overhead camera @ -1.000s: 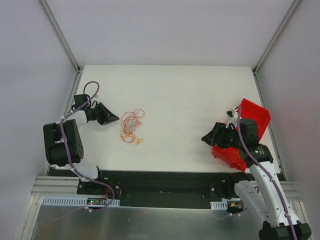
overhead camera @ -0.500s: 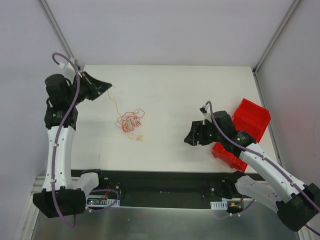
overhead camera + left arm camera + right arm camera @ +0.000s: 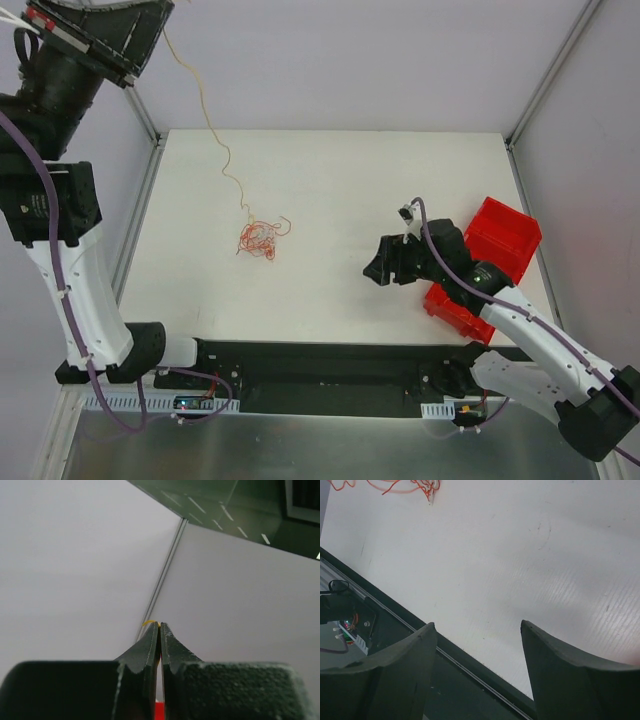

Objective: Untangle the cables

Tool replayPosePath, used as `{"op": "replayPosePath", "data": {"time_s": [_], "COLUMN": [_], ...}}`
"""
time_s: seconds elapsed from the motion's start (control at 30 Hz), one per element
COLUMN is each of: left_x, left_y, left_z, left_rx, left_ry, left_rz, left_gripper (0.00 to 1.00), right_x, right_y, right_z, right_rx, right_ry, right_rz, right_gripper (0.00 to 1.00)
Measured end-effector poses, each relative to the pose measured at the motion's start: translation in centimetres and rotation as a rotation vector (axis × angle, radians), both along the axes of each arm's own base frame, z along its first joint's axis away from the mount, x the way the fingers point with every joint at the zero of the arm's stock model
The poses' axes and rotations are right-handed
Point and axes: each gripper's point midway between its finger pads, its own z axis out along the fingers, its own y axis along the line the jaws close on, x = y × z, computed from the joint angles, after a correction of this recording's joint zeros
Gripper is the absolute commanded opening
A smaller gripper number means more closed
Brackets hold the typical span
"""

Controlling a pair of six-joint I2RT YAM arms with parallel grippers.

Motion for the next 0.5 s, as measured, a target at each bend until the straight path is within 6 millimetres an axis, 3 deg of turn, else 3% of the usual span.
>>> {"op": "replayPosePath", "data": {"time_s": [0.1, 0.3, 0.4, 0.5], "left_x": [0.0, 3.0, 4.0, 4.0], "left_y": [0.0, 0.0, 0.0, 0.0], "left_z": [2.3, 2.3, 2.0, 1.9], "left_rx": [-0.029, -0.113, -0.135, -0.146], "left_ry": [-0.056, 0.006, 0.033, 0.042], "left_rz": [-0.015, -0.077, -0.093, -0.098], "left_gripper": [0.0, 0.0, 0.0, 0.0], "right_x": [0.0, 0.4, 1.2, 2.1], "right_y": [-0.1, 1.0, 4.0, 9.5], "right_z": [0.3, 1.5, 4.5, 9.4], "right_rx": [0.003, 0.034, 0.081, 0.141], "right_ry": [-0.01, -0.042, -0.11, -0.239], "right_rz": [-0.004, 0.025, 0.102, 0.222], "right_gripper": [0.71, 0.76, 0.78, 0.8]}}
